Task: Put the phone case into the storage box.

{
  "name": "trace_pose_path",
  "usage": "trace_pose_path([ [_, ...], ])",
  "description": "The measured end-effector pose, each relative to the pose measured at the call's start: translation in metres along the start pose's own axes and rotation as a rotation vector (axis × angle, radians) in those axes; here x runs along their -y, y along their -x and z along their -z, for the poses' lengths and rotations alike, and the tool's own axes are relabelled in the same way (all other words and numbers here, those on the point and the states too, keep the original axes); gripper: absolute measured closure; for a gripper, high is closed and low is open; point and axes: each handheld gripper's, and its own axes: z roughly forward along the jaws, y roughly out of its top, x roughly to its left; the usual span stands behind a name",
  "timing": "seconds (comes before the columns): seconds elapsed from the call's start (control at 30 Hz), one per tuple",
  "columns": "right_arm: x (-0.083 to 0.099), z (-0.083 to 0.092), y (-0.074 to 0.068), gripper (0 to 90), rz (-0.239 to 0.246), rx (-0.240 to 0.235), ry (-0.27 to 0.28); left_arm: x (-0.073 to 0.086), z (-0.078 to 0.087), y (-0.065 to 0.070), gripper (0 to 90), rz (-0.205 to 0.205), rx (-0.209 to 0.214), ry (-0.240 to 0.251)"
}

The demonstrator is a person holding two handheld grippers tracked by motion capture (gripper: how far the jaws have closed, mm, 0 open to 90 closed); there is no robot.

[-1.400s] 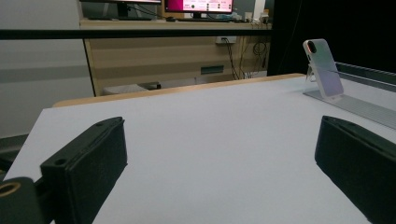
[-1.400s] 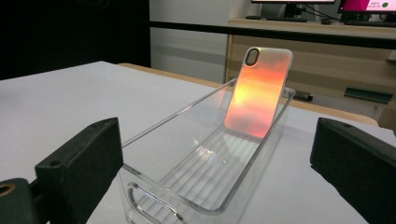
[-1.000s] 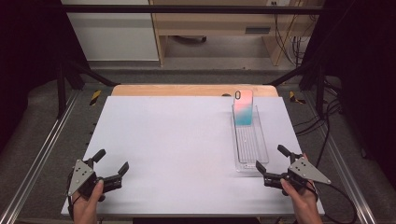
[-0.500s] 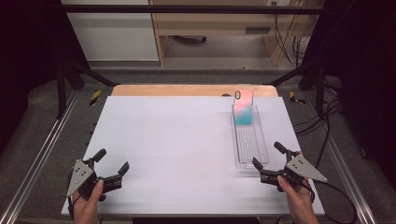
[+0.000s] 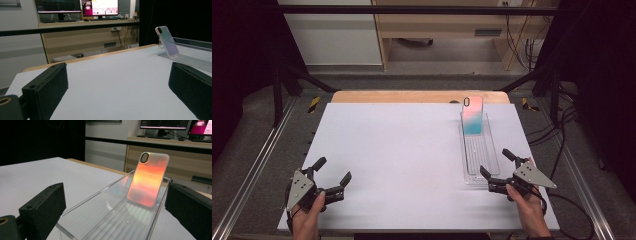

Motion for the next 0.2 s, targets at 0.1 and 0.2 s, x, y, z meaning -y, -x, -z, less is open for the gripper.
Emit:
trace_pose_path([
  [0.1, 0.0031, 0.0015, 0.0001, 3.5, 0.001, -0.007, -0.015, 0.0005, -0.0035, 0.0018, 2.0, 0.002, 0.004, -0.002],
  [0.2, 0.0064, 0.0046, 0.0002, 3.8, -0.003, -0.01, -0.024, 0.0001, -0.003, 0.004, 2.0, -0.001, 0.009, -0.003],
])
